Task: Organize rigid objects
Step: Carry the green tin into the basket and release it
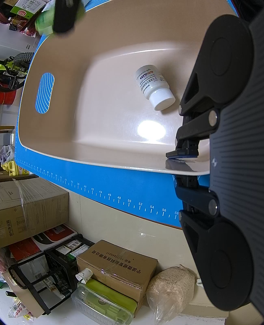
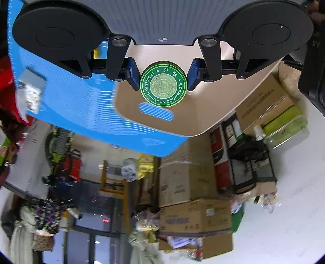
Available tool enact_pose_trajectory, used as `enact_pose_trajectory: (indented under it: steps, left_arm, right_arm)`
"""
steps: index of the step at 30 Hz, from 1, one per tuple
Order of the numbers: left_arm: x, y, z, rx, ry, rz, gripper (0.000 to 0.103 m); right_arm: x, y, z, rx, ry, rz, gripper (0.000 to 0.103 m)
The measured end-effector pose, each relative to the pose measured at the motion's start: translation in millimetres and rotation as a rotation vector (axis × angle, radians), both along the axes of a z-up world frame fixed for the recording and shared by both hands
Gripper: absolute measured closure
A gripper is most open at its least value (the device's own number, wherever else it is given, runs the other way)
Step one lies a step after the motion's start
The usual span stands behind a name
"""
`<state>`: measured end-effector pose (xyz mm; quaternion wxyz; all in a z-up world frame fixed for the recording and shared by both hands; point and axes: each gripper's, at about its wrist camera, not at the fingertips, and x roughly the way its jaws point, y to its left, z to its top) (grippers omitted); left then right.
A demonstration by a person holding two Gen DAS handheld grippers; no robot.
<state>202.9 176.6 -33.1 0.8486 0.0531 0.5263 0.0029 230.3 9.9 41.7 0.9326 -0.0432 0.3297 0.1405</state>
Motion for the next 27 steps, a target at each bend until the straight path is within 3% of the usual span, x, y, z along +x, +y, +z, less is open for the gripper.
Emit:
enact_pose_trajectory:
  steps: [9, 18, 23, 27]
  left_arm:
    - [-1, 0, -1, -0.001, 0.001, 0.002, 0.093]
    - [-2, 0, -1, -0.001, 0.001, 0.002, 0.093]
    - [-2, 0, -2, 0.001, 0.001, 0.002, 0.093]
    - [-3, 1, -2, 0.001, 0.001, 0.002, 0.093]
  right_arm:
    - [20, 61, -35, -0.092, 0.124, 0.104, 0.048]
    - [31, 75, -69, -0.165, 0.279, 0.121, 0.048]
    - [32, 72, -76, -0.159, 0.308, 0.119, 0.048]
    - [29, 70, -71, -0.143, 0.279, 0.13, 0.039]
